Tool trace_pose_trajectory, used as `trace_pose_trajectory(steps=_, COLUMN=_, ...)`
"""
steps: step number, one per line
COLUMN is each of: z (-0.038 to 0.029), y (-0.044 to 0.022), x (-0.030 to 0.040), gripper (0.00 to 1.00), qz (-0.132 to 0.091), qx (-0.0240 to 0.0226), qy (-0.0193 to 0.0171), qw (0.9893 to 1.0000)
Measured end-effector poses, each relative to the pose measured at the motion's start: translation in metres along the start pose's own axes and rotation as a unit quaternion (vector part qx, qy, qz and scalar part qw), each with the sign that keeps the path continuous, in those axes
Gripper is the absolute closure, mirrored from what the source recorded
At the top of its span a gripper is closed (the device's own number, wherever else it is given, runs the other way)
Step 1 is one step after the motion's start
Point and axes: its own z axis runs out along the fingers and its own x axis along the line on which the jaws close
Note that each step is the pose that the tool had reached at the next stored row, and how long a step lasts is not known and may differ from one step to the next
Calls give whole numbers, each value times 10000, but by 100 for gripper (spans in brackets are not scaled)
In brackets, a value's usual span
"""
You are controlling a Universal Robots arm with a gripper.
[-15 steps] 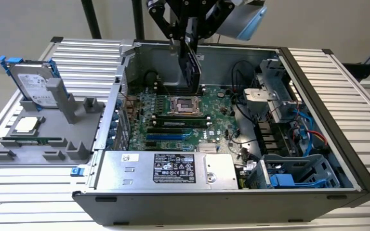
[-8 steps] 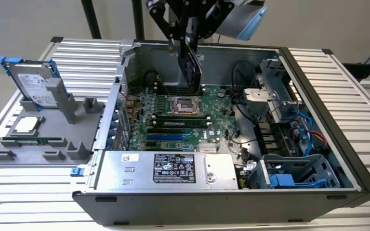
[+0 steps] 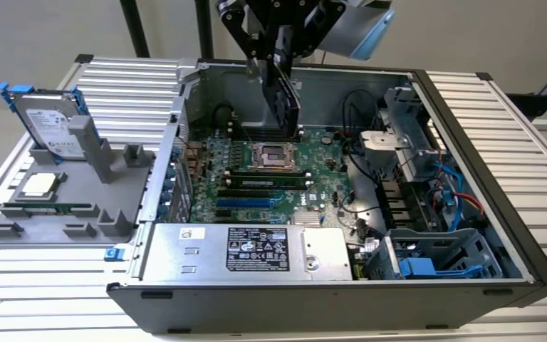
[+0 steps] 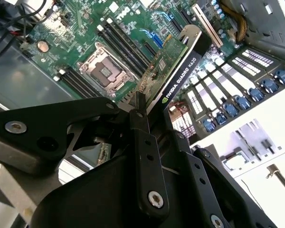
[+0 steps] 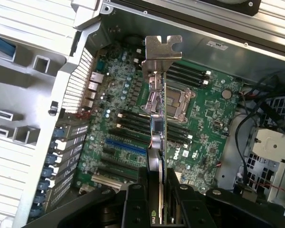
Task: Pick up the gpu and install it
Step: 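Insert the gpu into the slot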
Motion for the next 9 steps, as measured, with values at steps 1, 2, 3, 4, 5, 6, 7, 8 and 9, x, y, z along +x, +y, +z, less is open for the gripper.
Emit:
trace_pose_trajectory(steps=1, z=0, y=0, x=0, gripper=100, qz=-20, qx=-1, qy=1, qw=10000)
trace_pose_trajectory(steps=2, z=0, y=0, x=0, gripper=100, qz=-41, qx=-1, qy=2, qw=10000)
trace_pose_trajectory(steps=3, z=0, y=0, x=0, gripper=100, qz=-62, qx=-1, qy=3, qw=10000)
trace_pose_trajectory(steps=4, z=0, y=0, x=0, gripper=100, qz=-83, qx=-2, qy=4, qw=10000)
trace_pose_trajectory(steps=5, z=0, y=0, x=0, gripper=100, qz=-104, qx=-2, qy=5, qw=9999)
trace_pose_trajectory(steps=6, z=0, y=0, x=0, gripper=100, qz=-124, qx=-2, qy=6, qw=9999)
trace_pose_trajectory(steps=7, z=0, y=0, x=0, gripper=100, qz=-145, qx=-3, qy=7, qw=9999)
trace_pose_trajectory(steps=8, z=0, y=0, x=0, gripper=100, qz=-164, qx=-4, qy=7, qw=9999)
trace_pose_trajectory(steps=9, z=0, y=0, x=0, gripper=100, qz=-185, qx=-4, qy=8, qw=9998)
